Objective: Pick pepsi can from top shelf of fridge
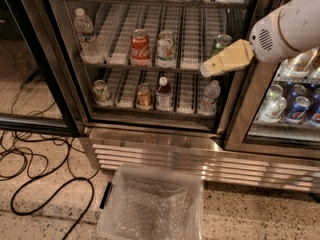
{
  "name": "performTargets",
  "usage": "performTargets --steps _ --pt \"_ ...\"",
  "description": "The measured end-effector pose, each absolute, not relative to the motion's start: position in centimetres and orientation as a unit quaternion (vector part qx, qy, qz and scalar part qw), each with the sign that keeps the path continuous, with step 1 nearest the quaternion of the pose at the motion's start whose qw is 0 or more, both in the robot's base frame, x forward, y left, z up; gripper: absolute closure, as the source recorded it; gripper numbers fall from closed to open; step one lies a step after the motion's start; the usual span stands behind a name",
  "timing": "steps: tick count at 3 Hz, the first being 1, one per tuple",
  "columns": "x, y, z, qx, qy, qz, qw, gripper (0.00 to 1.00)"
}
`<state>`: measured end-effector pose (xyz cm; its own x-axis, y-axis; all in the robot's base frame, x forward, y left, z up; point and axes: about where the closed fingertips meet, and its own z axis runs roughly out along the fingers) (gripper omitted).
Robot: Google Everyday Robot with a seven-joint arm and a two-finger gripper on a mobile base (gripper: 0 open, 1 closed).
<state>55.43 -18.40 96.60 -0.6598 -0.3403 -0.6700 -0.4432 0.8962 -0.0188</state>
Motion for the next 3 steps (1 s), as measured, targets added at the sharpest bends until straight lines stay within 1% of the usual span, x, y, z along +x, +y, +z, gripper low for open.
performTargets --steps 1,2,3 --pt "57.5 -17.9 97.2 -0.162 0.914 0.063 0.368 0.00" --pt "57.5 -18.0 97.2 -0.140 0.918 0.068 0.366 0.00" --pt "58.9 -17.1 97.3 -0.123 0.911 0.073 0.387 0.00"
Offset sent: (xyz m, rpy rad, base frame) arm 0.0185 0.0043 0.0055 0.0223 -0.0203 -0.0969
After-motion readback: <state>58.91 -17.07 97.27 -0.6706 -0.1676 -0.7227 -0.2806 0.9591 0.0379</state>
